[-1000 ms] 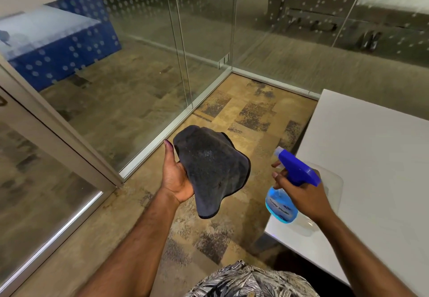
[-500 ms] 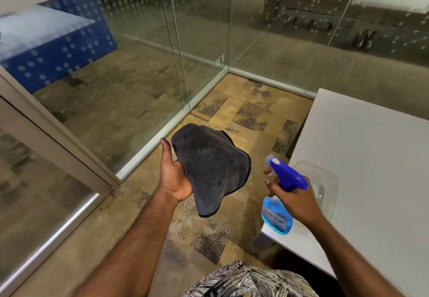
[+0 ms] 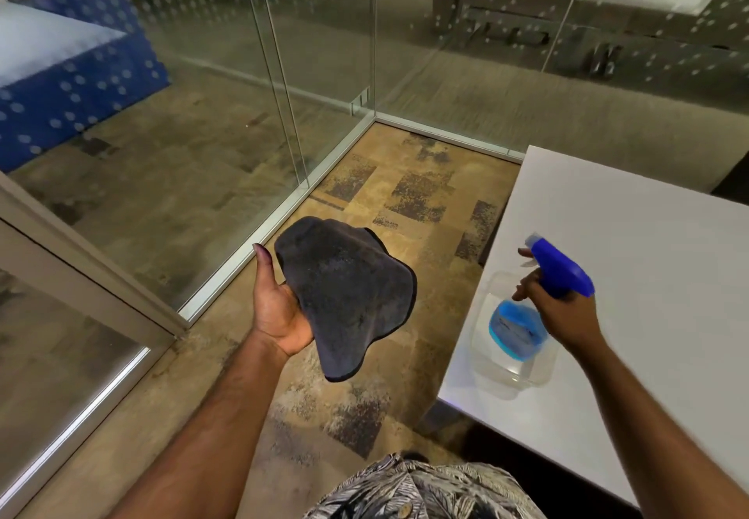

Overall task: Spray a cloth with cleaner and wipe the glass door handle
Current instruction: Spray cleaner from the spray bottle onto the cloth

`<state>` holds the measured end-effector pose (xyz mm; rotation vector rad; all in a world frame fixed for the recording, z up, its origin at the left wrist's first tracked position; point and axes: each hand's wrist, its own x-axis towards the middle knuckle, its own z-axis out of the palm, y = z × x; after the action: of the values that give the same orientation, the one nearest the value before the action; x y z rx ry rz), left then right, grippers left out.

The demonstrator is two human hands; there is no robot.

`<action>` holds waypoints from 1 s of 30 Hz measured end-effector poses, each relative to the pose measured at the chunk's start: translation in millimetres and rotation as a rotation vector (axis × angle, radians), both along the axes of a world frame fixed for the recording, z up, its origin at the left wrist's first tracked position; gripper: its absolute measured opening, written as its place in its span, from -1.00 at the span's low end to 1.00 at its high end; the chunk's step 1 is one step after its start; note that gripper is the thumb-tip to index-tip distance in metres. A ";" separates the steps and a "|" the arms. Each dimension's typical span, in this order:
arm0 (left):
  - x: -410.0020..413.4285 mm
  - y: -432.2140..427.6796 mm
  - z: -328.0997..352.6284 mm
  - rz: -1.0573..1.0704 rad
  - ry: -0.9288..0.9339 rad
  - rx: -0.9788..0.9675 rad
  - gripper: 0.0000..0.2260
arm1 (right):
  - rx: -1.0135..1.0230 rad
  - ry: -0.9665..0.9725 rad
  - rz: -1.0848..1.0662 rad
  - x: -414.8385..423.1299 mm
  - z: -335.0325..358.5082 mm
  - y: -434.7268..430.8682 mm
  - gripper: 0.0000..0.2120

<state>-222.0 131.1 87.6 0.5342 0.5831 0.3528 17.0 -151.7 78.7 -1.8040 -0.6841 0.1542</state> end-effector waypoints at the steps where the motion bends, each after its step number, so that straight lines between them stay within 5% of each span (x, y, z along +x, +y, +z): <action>1: -0.1 -0.6 0.5 0.000 0.002 -0.003 0.01 | -0.016 -0.001 0.007 1.8 -8.1 -0.3 -0.74; 17: -7.2 -6.9 -4.4 -0.035 -0.025 -0.024 -0.04 | -0.098 0.065 -0.200 -2.6 -99.3 -16.9 -0.76; 24: -5.5 -13.8 -5.0 -0.006 0.044 0.117 -0.63 | -0.129 -0.051 -0.281 -11.1 -103.1 -27.8 -0.49; 30: -11.4 -18.4 -7.3 -0.045 0.120 0.078 -0.72 | -0.109 0.027 -0.513 -49.1 -114.8 -27.3 -0.26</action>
<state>-233.4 112.7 80.3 0.6463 0.6743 0.3031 -32.1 -179.1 -36.1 -2.0193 -0.1802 -0.1301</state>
